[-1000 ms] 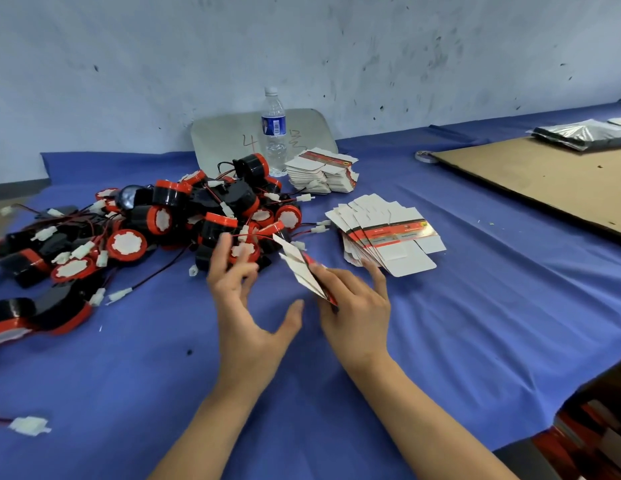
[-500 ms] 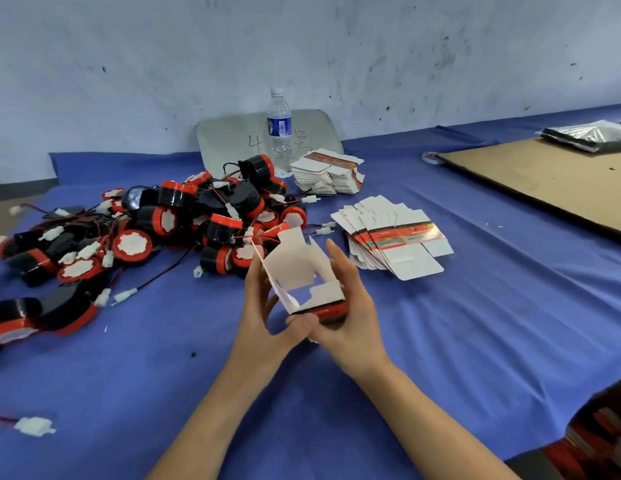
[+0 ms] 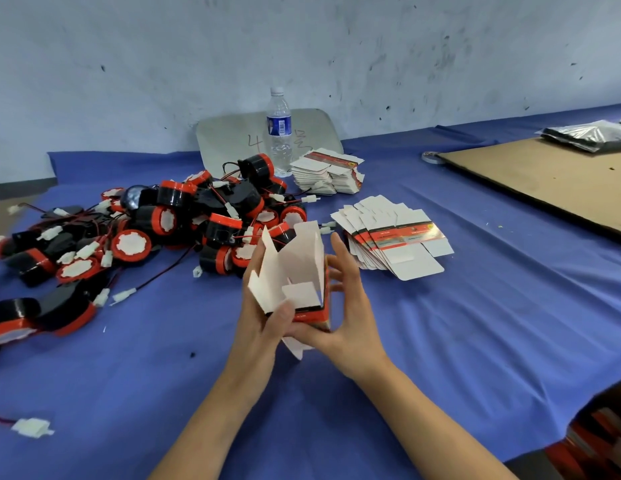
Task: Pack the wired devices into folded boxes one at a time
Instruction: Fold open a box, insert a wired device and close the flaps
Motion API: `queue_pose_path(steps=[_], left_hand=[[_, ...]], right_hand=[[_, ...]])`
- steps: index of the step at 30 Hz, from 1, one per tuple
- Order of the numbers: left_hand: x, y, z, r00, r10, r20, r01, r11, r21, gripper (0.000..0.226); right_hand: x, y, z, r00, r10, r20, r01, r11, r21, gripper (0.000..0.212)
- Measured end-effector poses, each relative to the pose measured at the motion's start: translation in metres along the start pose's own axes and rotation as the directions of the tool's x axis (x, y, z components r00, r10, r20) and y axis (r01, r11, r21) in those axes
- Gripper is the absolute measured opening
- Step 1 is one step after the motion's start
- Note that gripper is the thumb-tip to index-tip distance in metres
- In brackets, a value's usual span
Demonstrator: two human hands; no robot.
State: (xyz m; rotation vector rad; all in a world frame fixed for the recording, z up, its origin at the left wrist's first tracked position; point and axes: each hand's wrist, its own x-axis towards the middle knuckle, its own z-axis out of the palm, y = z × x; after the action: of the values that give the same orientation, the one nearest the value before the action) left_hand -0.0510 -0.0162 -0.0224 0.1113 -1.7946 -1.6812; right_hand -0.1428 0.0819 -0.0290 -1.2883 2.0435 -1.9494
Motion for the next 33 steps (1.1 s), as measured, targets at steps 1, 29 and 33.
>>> queue_pose_path(steps=[1, 29, 33], left_hand=[[0.000, 0.002, -0.001, 0.999, 0.035, 0.014, -0.035, 0.999, 0.012, 0.083], [0.000, 0.011, 0.002, 0.902, 0.428, 0.055, -0.387, 0.749, 0.537, 0.033], [-0.001, 0.009, 0.002, 0.924, 0.382, 0.028, -0.342, 0.790, 0.509, 0.025]], right_hand=[[0.001, -0.001, -0.001, 1.000, 0.007, 0.013, -0.007, 1.000, 0.018, 0.102], [-0.003, -0.006, 0.001, 0.994, -0.004, 0.109, -0.032, 0.943, 0.332, 0.049], [-0.003, -0.003, 0.002, 0.995, -0.002, 0.100, -0.031, 0.945, 0.325, 0.055]])
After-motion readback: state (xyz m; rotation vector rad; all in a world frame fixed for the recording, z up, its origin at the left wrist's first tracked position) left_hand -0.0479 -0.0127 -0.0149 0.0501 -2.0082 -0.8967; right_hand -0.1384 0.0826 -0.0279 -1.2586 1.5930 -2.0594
